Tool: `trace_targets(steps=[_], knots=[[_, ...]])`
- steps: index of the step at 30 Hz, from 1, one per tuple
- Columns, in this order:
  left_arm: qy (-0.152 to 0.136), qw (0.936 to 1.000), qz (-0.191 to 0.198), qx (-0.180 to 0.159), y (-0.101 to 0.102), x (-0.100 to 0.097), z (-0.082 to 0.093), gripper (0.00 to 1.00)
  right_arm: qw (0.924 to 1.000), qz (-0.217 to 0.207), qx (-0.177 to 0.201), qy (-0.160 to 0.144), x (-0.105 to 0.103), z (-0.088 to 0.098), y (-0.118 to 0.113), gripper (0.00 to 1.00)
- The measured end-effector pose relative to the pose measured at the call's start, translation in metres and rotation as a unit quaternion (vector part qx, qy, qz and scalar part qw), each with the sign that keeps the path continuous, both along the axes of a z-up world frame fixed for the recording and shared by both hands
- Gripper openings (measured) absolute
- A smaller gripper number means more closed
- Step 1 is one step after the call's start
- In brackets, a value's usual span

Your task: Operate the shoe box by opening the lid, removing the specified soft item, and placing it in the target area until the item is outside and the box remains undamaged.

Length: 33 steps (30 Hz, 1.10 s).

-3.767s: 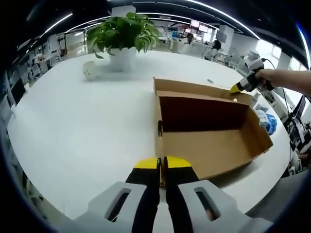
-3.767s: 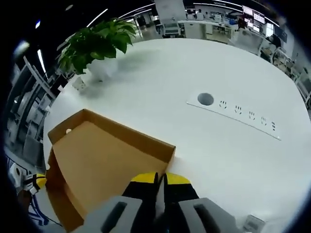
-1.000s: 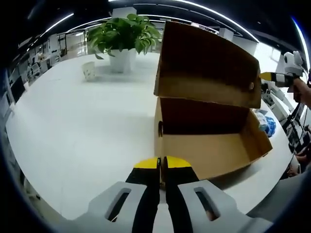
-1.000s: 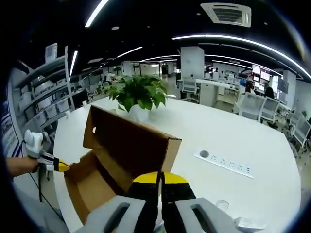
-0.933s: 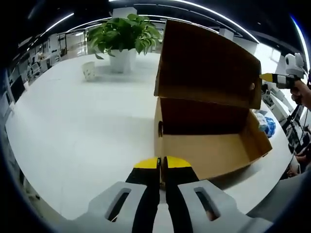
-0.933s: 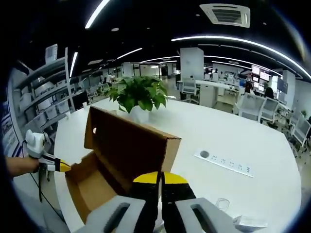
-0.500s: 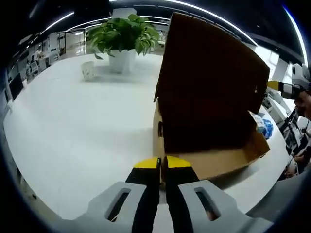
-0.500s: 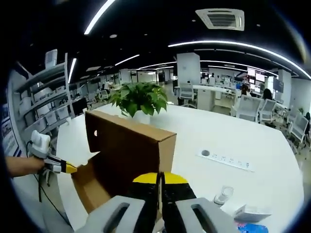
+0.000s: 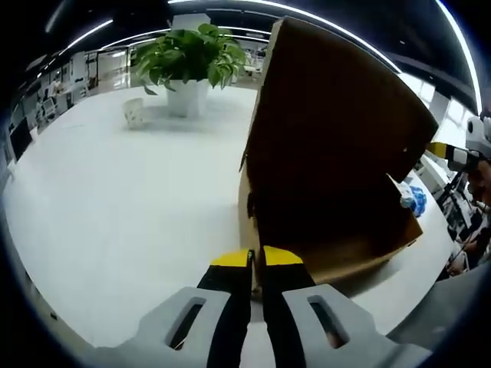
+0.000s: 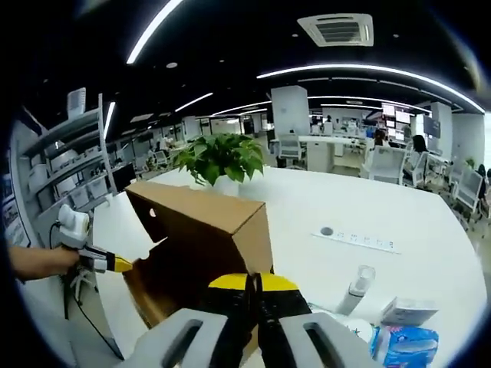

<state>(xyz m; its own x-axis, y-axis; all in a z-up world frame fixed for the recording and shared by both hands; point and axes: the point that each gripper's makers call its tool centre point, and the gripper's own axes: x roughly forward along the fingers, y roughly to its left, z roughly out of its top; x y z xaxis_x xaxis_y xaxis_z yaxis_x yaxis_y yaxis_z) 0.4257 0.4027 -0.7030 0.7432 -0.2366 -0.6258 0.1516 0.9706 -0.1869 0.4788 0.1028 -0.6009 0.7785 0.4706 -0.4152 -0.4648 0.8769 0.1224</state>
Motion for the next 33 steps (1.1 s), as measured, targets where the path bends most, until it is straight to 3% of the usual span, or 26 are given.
trace_targets(steps=[11,22,33], knots=[[-0.001,0.9997,-0.020,0.013,0.000,0.002,0.002,0.02,0.9999,-0.011,0.012,0.006,-0.014,-0.007,0.001,0.00],[-0.052,0.9982,-0.031,0.001,-0.007,0.009,0.033,0.06,0.9996,-0.013,0.017,0.017,-0.032,-0.020,0.002,0.00],[-0.073,0.9961,-0.047,0.013,-0.004,0.003,0.043,0.12,0.9990,-0.003,0.010,0.043,-0.051,-0.045,0.004,0.00]])
